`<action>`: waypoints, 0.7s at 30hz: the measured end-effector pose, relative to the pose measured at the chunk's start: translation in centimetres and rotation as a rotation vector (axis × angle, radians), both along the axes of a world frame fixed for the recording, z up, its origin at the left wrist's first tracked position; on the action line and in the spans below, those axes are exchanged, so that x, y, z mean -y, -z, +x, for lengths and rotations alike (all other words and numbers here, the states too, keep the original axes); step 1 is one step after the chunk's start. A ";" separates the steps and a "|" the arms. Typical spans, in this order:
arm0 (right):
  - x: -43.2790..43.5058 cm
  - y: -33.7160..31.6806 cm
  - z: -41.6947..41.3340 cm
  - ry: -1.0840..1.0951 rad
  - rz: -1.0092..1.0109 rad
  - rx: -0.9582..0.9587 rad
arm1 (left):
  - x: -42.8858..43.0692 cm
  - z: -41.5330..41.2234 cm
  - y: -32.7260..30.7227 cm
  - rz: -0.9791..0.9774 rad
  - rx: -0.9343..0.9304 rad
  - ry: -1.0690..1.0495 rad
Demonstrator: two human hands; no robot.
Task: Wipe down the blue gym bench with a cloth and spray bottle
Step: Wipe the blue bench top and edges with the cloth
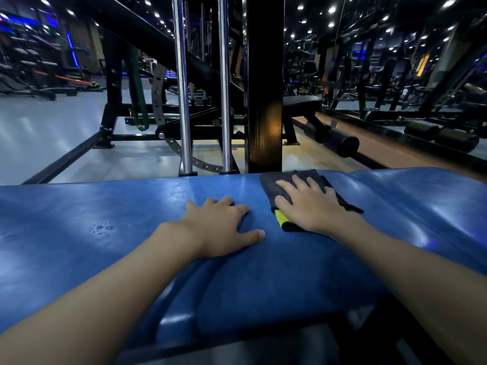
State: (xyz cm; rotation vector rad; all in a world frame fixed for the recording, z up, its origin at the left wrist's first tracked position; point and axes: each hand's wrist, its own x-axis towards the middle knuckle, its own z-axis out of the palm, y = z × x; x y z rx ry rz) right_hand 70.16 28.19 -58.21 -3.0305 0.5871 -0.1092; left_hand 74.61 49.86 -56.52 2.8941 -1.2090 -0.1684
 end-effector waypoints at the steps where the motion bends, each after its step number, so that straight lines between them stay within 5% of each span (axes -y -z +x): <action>1: -0.4 0.1 -1.5 -0.008 -0.011 0.006 | -0.2 -0.2 0.0 -0.016 -0.002 0.006; 7: -3.3 0.0 -10.1 -0.042 -0.027 -0.068 | -1.5 -0.9 -0.8 -0.090 -0.071 0.000; 11: -3.9 -1.0 -12.7 -0.078 -0.044 -0.145 | -1.4 -0.7 -0.6 0.029 -0.168 0.012; 21: -1.9 -0.2 -5.9 -0.093 -0.026 -0.024 | -1.3 -2.1 -1.1 0.052 -0.080 -0.082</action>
